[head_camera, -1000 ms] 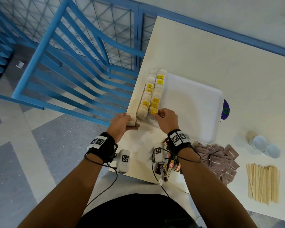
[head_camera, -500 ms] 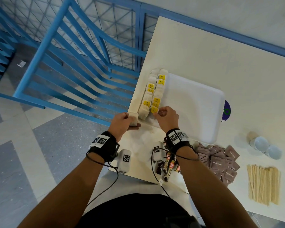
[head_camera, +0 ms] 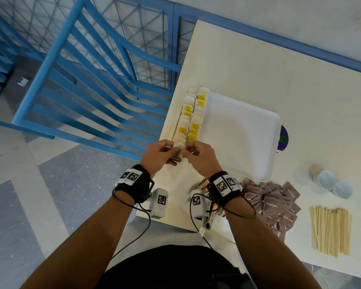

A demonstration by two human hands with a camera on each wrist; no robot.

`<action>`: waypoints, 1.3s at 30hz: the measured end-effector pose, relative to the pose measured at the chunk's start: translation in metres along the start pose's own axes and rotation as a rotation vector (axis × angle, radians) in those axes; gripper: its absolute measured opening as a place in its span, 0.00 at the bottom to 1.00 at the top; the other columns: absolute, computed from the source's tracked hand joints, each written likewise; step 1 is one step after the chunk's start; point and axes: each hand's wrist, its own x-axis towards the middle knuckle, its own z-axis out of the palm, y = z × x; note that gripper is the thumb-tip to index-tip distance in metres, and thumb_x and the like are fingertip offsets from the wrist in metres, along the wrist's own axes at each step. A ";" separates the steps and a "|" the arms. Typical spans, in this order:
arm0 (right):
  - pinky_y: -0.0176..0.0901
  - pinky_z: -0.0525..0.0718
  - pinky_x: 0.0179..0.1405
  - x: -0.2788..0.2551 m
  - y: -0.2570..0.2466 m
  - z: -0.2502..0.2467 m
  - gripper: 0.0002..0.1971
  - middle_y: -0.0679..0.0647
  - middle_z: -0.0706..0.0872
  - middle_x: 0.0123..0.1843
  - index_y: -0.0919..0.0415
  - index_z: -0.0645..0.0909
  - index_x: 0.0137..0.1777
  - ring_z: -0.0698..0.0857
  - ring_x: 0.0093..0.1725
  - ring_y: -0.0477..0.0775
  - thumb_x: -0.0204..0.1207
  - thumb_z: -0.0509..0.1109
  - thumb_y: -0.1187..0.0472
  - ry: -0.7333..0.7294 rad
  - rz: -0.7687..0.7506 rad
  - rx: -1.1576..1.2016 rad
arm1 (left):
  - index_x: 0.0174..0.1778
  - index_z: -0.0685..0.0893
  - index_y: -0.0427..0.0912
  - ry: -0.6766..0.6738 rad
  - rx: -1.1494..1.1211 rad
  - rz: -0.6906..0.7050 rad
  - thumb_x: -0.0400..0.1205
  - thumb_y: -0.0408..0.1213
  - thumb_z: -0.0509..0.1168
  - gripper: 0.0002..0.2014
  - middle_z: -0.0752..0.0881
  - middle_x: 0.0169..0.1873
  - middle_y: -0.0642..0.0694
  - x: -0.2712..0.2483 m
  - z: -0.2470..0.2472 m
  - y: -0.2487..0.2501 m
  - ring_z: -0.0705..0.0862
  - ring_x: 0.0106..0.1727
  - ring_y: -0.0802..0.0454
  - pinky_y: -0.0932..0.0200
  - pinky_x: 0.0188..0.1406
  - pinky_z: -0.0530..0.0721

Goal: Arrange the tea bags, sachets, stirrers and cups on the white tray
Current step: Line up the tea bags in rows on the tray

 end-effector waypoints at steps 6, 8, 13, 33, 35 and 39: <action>0.59 0.90 0.54 0.010 0.015 -0.012 0.03 0.50 0.92 0.42 0.48 0.85 0.46 0.90 0.42 0.54 0.77 0.76 0.56 0.152 0.095 0.030 | 0.51 0.86 0.48 0.237 0.493 0.189 0.83 0.42 0.73 0.05 0.89 0.46 0.50 0.016 0.005 0.000 0.87 0.44 0.51 0.61 0.41 0.84; 0.56 0.89 0.54 0.012 0.021 -0.014 0.02 0.48 0.92 0.41 0.50 0.86 0.47 0.90 0.43 0.51 0.77 0.76 0.56 0.177 0.125 0.008 | 0.54 0.83 0.50 0.266 0.651 0.264 0.80 0.45 0.75 0.11 0.84 0.49 0.50 0.025 0.004 -0.001 0.82 0.46 0.51 0.59 0.46 0.82; 0.46 0.86 0.55 0.014 0.022 -0.011 0.06 0.47 0.90 0.40 0.55 0.88 0.51 0.88 0.45 0.49 0.77 0.76 0.56 0.158 0.143 -0.046 | 0.65 0.81 0.54 0.213 0.832 0.304 0.76 0.51 0.78 0.23 0.76 0.57 0.44 0.039 0.005 -0.003 0.79 0.59 0.43 0.47 0.60 0.83; 0.22 0.71 0.45 0.015 0.020 -0.001 0.08 0.44 0.88 0.36 0.55 0.85 0.50 0.84 0.38 0.41 0.74 0.78 0.55 0.259 0.189 -0.063 | 0.65 0.79 0.44 0.299 0.723 0.233 0.78 0.48 0.76 0.23 0.77 0.59 0.44 0.037 0.003 -0.014 0.80 0.55 0.45 0.44 0.59 0.85; 0.34 0.77 0.48 0.015 0.021 -0.001 0.09 0.42 0.87 0.34 0.55 0.85 0.50 0.84 0.39 0.41 0.74 0.78 0.55 0.271 0.191 -0.051 | 0.64 0.79 0.43 0.305 0.726 0.239 0.79 0.48 0.76 0.22 0.78 0.58 0.43 0.036 0.003 -0.015 0.80 0.55 0.44 0.44 0.59 0.85; 0.34 0.79 0.47 0.014 0.019 -0.001 0.09 0.44 0.88 0.35 0.56 0.86 0.51 0.86 0.40 0.43 0.74 0.78 0.56 0.262 0.189 -0.034 | 0.64 0.79 0.44 0.305 0.723 0.233 0.79 0.48 0.76 0.22 0.78 0.58 0.43 0.035 0.001 -0.015 0.80 0.54 0.45 0.45 0.58 0.84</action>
